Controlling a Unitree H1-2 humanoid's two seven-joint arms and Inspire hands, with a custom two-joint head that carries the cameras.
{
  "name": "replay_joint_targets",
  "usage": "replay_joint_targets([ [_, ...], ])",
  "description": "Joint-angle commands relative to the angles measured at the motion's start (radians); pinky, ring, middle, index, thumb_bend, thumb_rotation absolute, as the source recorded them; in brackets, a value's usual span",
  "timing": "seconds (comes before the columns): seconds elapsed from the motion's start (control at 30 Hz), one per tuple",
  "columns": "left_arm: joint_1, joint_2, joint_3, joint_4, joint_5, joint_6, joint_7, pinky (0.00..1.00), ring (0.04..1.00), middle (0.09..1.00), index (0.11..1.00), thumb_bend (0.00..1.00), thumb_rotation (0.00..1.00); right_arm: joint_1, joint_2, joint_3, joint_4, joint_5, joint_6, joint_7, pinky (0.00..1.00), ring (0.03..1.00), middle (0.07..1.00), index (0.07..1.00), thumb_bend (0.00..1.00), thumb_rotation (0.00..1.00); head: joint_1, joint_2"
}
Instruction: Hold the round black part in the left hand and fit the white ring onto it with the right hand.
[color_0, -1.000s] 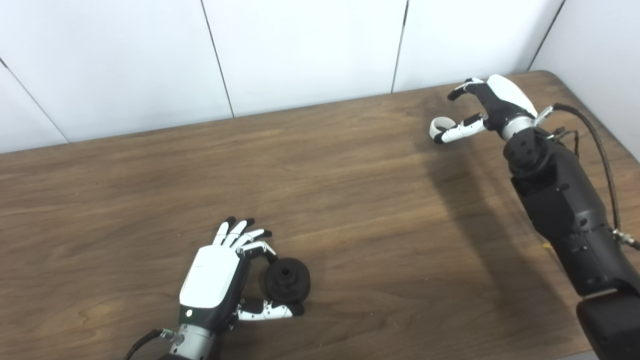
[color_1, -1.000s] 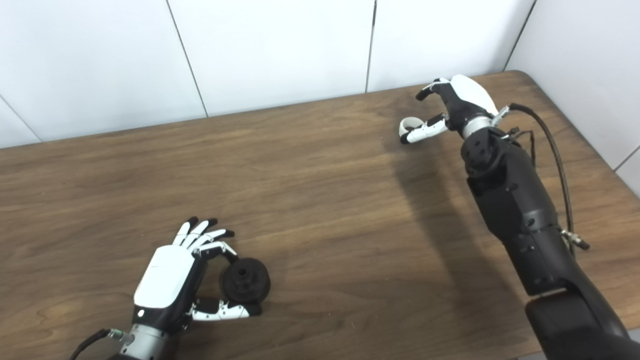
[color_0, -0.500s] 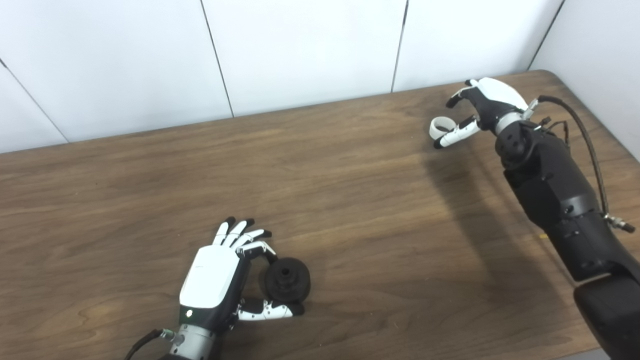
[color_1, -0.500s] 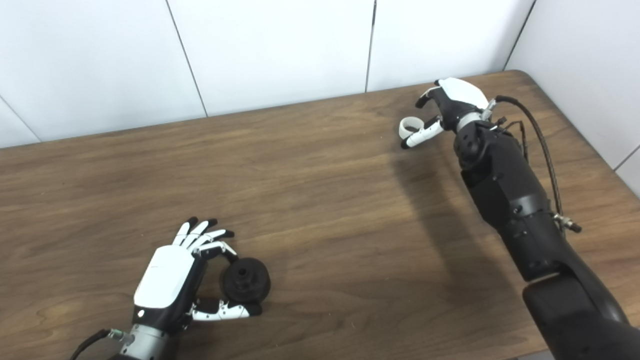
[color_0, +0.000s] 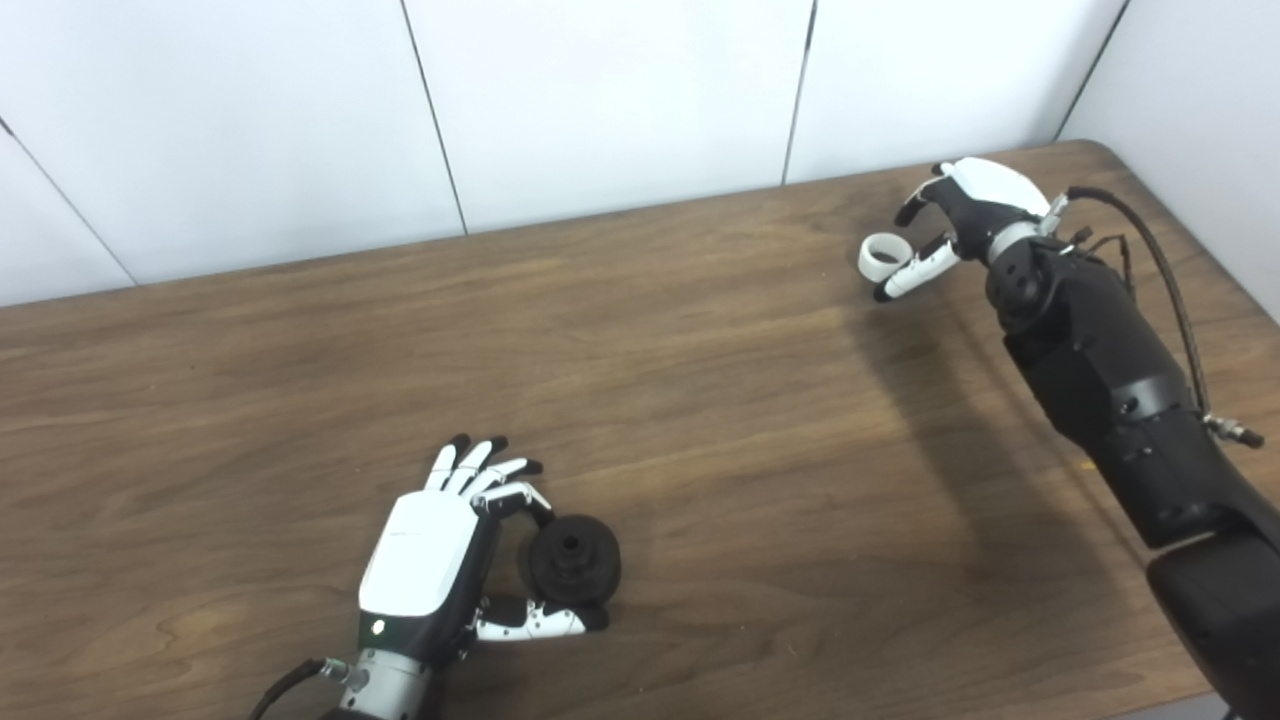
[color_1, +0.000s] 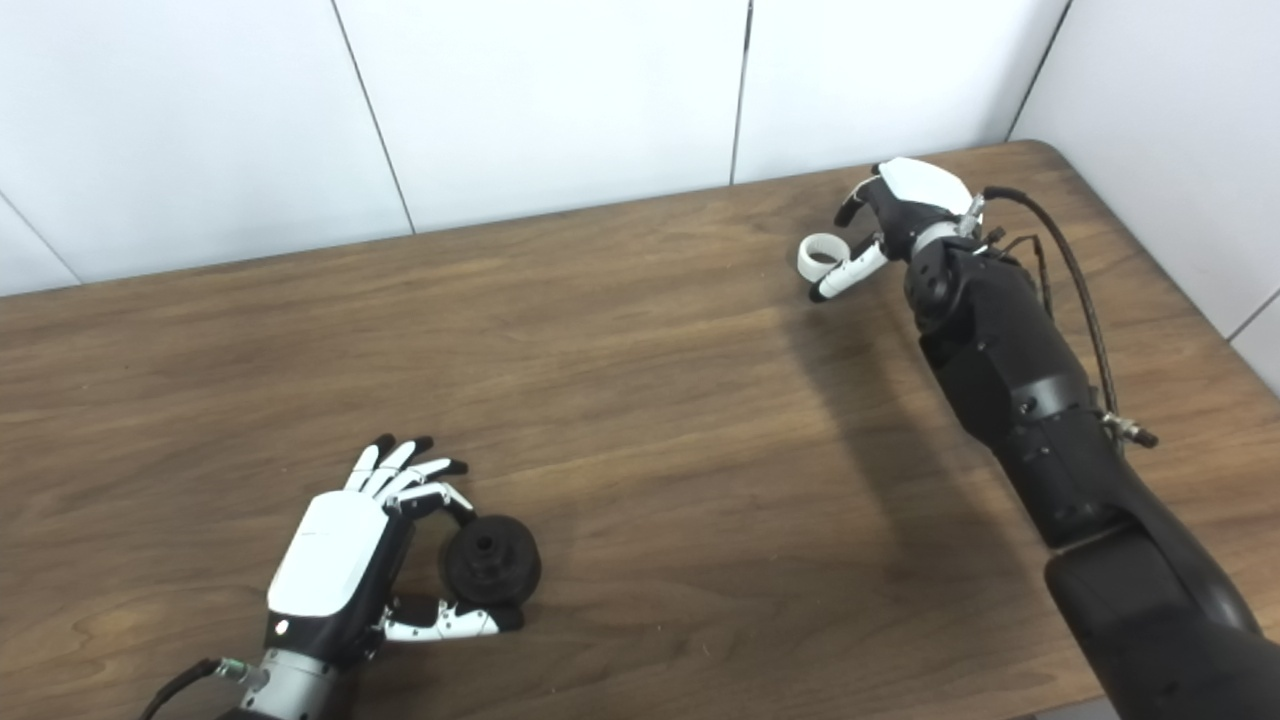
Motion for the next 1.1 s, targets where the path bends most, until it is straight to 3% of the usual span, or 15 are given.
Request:
replay_joint_targets([
  [0.0, 0.012, 0.008, -0.001, 0.013, 0.013, 0.019, -0.037, 1.00, 0.928, 0.806, 0.484, 0.52, 0.06, -0.066, -0.039, 0.000, -0.008, -0.004, -0.007, -0.028, 1.00, 1.000, 0.989, 0.689, 0.85, 0.26, 0.001, 0.001],
  [1.07, 0.018, 0.010, -0.004, 0.009, 0.019, 0.024, -0.046, 1.00, 0.934, 0.810, 0.484, 0.52, 0.06, -0.090, -0.029, 0.042, 0.035, 0.017, -0.006, -0.058, 1.00, 1.000, 0.957, 0.650, 0.82, 0.24, -0.002, 0.000],
])
